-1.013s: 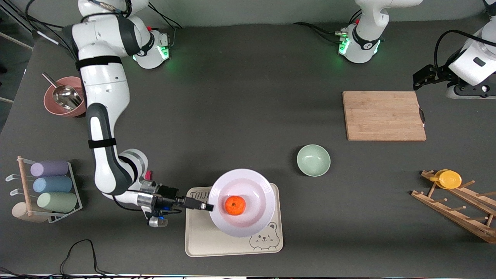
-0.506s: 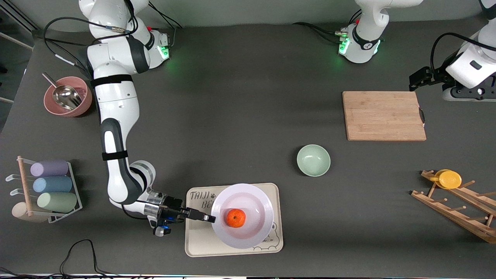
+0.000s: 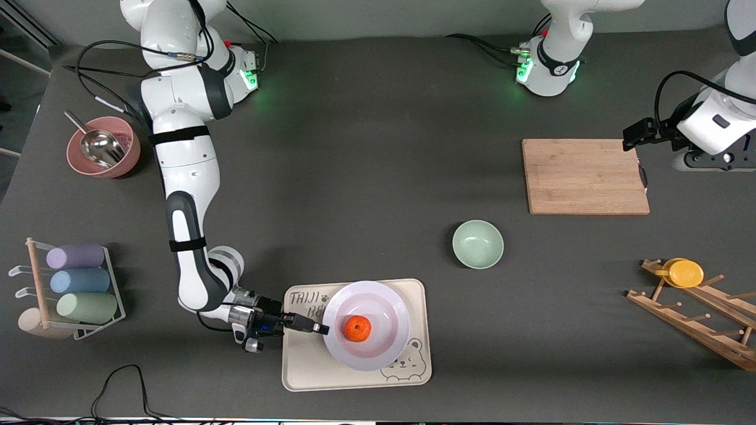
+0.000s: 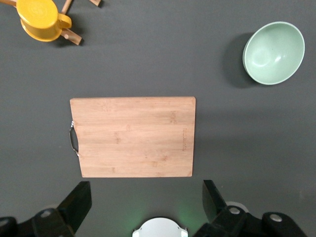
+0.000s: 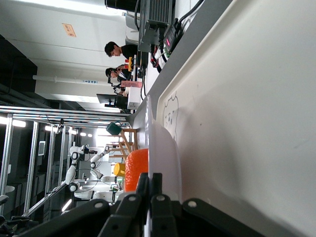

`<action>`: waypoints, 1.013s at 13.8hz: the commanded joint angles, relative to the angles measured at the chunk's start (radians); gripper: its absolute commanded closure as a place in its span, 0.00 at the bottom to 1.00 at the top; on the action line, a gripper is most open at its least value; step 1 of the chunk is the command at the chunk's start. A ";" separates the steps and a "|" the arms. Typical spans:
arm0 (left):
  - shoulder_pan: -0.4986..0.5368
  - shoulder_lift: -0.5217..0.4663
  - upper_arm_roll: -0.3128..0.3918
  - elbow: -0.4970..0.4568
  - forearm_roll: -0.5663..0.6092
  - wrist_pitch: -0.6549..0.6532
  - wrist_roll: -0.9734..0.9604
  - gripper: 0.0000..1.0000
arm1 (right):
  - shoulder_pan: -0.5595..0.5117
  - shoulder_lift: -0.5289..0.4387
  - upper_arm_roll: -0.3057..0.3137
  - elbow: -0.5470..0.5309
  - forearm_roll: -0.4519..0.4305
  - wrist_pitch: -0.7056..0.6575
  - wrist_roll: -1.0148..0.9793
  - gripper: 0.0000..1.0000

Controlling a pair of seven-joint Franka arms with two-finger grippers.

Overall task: Place orange and plate with both arms
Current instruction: 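Lower the plate onto the tray and open the right gripper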

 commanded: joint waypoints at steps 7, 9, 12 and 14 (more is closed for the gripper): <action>0.007 0.023 -0.002 0.026 0.005 0.008 0.005 0.00 | -0.003 0.014 0.012 -0.017 0.007 -0.002 -0.067 1.00; 0.007 0.029 -0.002 0.024 0.005 0.001 0.009 0.00 | 0.000 0.011 0.013 -0.017 0.006 -0.002 -0.063 0.89; 0.007 0.043 -0.002 0.026 0.005 0.017 0.004 0.00 | 0.000 0.008 0.013 -0.017 0.006 -0.001 -0.050 0.52; 0.010 0.041 0.001 0.026 0.005 0.020 0.009 0.00 | 0.000 0.008 0.013 -0.017 0.006 -0.001 -0.050 0.46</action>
